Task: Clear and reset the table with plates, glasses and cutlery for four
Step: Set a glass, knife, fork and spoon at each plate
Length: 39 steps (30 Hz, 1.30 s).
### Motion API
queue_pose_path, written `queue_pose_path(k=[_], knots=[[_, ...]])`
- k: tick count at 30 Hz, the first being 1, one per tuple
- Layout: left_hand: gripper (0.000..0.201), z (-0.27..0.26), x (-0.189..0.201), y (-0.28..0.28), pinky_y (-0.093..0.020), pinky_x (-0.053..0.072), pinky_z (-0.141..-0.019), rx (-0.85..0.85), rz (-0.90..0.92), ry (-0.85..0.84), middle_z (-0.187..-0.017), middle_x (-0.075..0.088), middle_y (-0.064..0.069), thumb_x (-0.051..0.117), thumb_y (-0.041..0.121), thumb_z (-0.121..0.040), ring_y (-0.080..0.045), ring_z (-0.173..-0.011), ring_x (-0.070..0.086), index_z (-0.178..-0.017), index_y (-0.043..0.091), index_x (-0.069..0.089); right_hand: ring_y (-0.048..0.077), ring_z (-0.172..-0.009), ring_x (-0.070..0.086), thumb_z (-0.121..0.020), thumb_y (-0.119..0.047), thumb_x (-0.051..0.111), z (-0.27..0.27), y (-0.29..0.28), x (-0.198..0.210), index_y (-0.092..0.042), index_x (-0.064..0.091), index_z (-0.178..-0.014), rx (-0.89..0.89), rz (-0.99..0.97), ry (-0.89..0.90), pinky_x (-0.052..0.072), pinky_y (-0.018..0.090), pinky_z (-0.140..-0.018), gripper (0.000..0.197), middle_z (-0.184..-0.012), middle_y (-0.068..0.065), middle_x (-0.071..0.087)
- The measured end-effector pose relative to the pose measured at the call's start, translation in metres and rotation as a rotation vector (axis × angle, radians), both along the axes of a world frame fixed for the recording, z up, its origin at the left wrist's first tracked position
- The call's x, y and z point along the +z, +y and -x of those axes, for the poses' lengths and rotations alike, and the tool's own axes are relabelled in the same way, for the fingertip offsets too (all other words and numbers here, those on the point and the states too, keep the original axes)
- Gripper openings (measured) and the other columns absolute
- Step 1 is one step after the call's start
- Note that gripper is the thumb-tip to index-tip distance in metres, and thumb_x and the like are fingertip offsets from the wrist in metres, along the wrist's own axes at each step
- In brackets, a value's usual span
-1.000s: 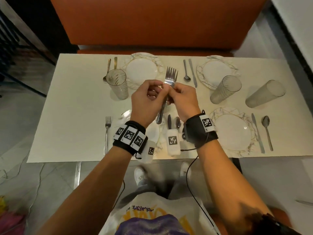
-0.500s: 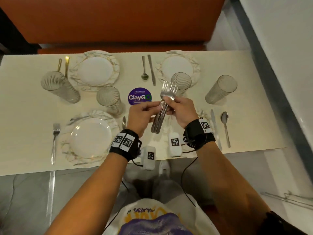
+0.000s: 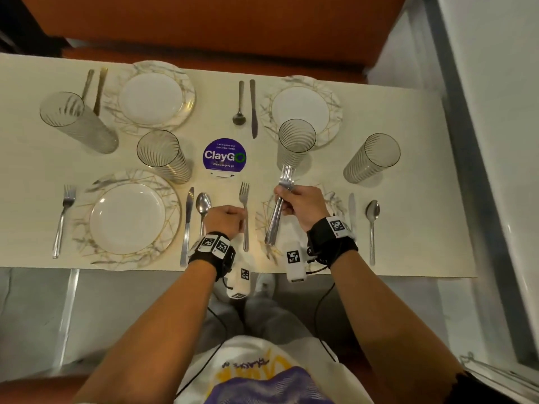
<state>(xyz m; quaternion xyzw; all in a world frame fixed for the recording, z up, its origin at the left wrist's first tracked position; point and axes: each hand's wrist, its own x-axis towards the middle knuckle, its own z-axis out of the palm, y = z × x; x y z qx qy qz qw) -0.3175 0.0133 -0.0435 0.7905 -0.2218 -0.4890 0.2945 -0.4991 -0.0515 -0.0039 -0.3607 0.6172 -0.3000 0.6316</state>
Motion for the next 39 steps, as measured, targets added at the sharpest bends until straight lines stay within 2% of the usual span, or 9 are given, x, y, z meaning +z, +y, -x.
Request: queue_pose_path(k=[4,10,18,25,29,31,34,37,39], knots=[[0.018,0.002,-0.007,-0.002,-0.042,0.065,-0.081,-0.051,-0.018,-0.04,-0.087,0.079,-0.012,0.07,0.002,-0.094,-0.031,-0.084,0.078,-0.08,0.013,0.075,0.017,-0.064,0.06,-0.089,-0.014,0.075,0.004,-0.003,-0.007,-0.005,0.078,-0.096,0.018,-0.001,0.003,0.052,0.03,-0.061,0.012,-0.079,0.012,0.074],[0.025,0.004,-0.01,-0.002,-0.039,0.065,-0.081,-0.167,-0.029,-0.198,-0.078,0.077,-0.001,0.071,0.008,-0.093,-0.019,-0.075,0.076,-0.071,0.021,0.074,0.018,-0.066,0.06,-0.09,-0.016,0.074,0.005,-0.003,-0.008,-0.004,0.078,-0.093,0.02,0.0,0.006,0.053,0.03,-0.062,0.013,-0.08,0.011,0.074],[0.026,-0.002,-0.015,0.005,-0.042,0.066,-0.079,-0.164,-0.043,-0.175,-0.072,0.077,-0.002,0.074,0.007,-0.091,-0.022,-0.072,0.077,-0.069,0.019,0.075,0.016,-0.064,0.061,-0.09,-0.017,0.075,-0.005,-0.001,-0.006,-0.007,0.078,-0.088,0.04,0.01,0.042,0.055,0.033,-0.068,0.011,-0.076,0.008,0.073],[0.03,-0.009,0.031,-0.002,-0.03,0.049,-0.077,-0.264,0.028,-0.383,-0.079,0.066,-0.001,0.062,0.034,-0.103,-0.018,-0.076,0.062,-0.093,0.007,0.073,0.018,-0.065,0.06,-0.09,-0.016,0.075,-0.024,-0.001,0.008,-0.005,0.077,-0.092,0.067,0.033,0.046,0.055,0.034,-0.067,0.012,-0.077,0.01,0.073],[0.031,-0.019,0.076,-0.024,-0.025,0.055,-0.075,-0.35,0.276,-0.13,-0.09,0.076,0.003,0.06,0.043,-0.102,-0.015,-0.085,0.073,-0.105,0.016,0.075,0.018,-0.065,0.063,-0.088,-0.018,0.077,-0.047,-0.014,0.034,-0.008,0.077,-0.093,0.1,0.114,0.027,0.056,0.033,-0.065,0.011,-0.074,0.009,0.07],[0.027,-0.028,0.095,-0.033,-0.034,0.062,-0.079,-0.46,0.288,0.048,-0.095,0.079,0.002,0.067,0.043,-0.097,-0.018,-0.09,0.076,-0.108,0.019,0.076,0.018,-0.065,0.065,-0.09,-0.017,0.075,-0.059,-0.023,0.052,-0.009,0.077,-0.094,0.114,0.144,-0.007,0.058,0.033,-0.066,0.009,-0.073,0.008,0.07],[0.019,-0.046,0.115,-0.037,-0.045,0.064,-0.085,-0.404,0.367,0.139,-0.095,0.08,-0.006,0.075,0.02,-0.094,-0.021,-0.089,0.077,-0.111,0.01,0.076,0.021,-0.063,0.063,-0.089,-0.015,0.076,-0.072,-0.035,0.08,-0.005,0.076,-0.089,0.128,0.194,-0.022,0.057,0.037,-0.068,0.01,-0.07,0.009,0.068],[0.014,-0.069,0.139,-0.037,-0.031,0.058,-0.062,-0.323,0.454,0.162,-0.08,0.077,-0.011,0.076,0.012,-0.092,-0.016,-0.066,0.069,-0.104,0.004,0.079,0.021,-0.065,0.062,-0.09,-0.012,0.075,-0.08,-0.043,0.105,0.001,0.074,-0.094,0.133,0.241,-0.047,0.056,0.032,-0.064,0.014,-0.074,0.009,0.07],[0.016,-0.087,0.157,-0.04,-0.025,0.052,-0.062,-0.341,0.484,0.189,-0.083,0.077,-0.016,0.08,0.017,-0.09,-0.015,-0.065,0.065,-0.103,0.008,0.081,0.02,-0.067,0.062,-0.091,-0.007,0.073,-0.085,-0.045,0.121,0.003,0.071,-0.106,0.111,0.251,-0.114,0.054,0.029,-0.061,0.019,-0.078,0.009,0.07]])
